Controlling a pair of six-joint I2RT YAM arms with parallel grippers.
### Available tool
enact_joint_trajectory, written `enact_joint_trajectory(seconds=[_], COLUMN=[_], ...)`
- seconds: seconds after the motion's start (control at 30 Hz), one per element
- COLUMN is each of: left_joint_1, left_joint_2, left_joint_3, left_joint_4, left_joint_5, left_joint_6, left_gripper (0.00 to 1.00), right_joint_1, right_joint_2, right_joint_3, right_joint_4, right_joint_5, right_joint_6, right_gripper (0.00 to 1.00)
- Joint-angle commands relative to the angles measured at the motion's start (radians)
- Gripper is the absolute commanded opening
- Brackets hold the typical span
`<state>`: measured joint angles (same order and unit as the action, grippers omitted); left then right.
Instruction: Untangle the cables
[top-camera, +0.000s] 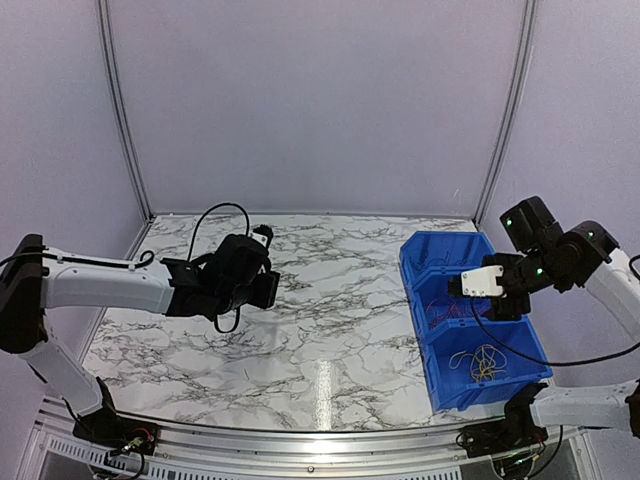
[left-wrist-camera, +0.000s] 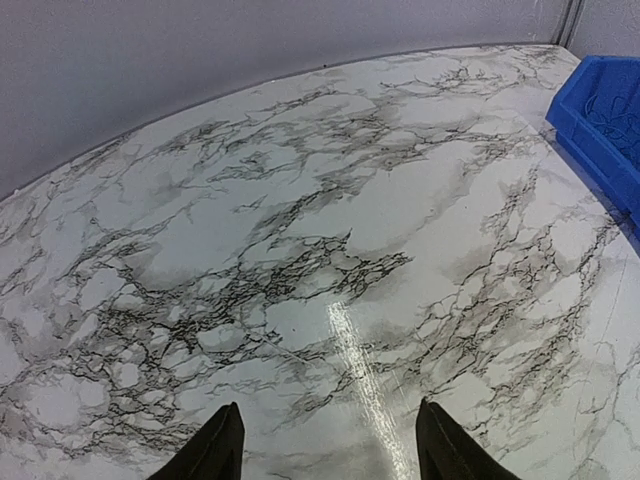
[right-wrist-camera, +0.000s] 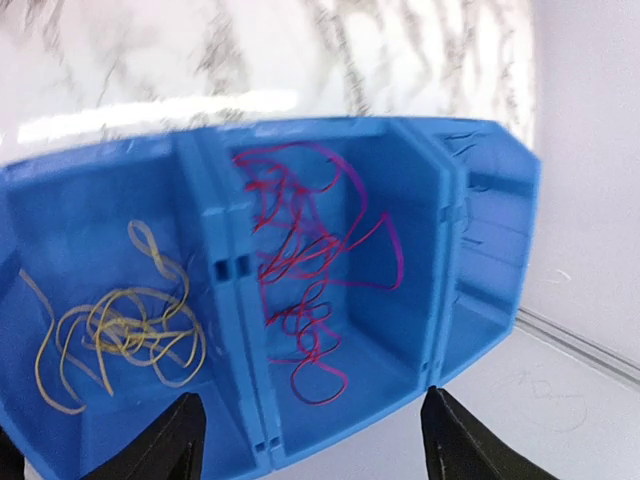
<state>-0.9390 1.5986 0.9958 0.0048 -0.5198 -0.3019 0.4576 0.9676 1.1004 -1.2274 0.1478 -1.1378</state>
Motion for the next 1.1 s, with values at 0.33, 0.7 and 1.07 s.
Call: enact_joint_trajectory(seconds=[0.33, 0.7, 1.07], left_joint_1=[0.023, 0.099, 0.136], left_joint_2=[-0.289, -0.396, -0.358], left_joint_3=[-0.029, 0.009, 0.123], left_joint_4=[-0.206, -0.206, -0.195], left_joint_5=[-0.098, -0.147, -0.116], left_joint_6=[0.081, 0.092, 0.097], left_gripper=[0.73, 0.8, 0.85], right_joint_1=[-0.263, -0.317, -0.34], right_joint_2=[0.134, 0.166, 0.116], right_joint_3=[0.025, -0.089, 0.16], right_joint_4=[0.611, 1.07, 0.862], right_joint_5=[-0.485, -0.446, -0.424], right_joint_6=[0.422, 0.983, 0.895], right_gripper=[0.99, 0.99, 0.99])
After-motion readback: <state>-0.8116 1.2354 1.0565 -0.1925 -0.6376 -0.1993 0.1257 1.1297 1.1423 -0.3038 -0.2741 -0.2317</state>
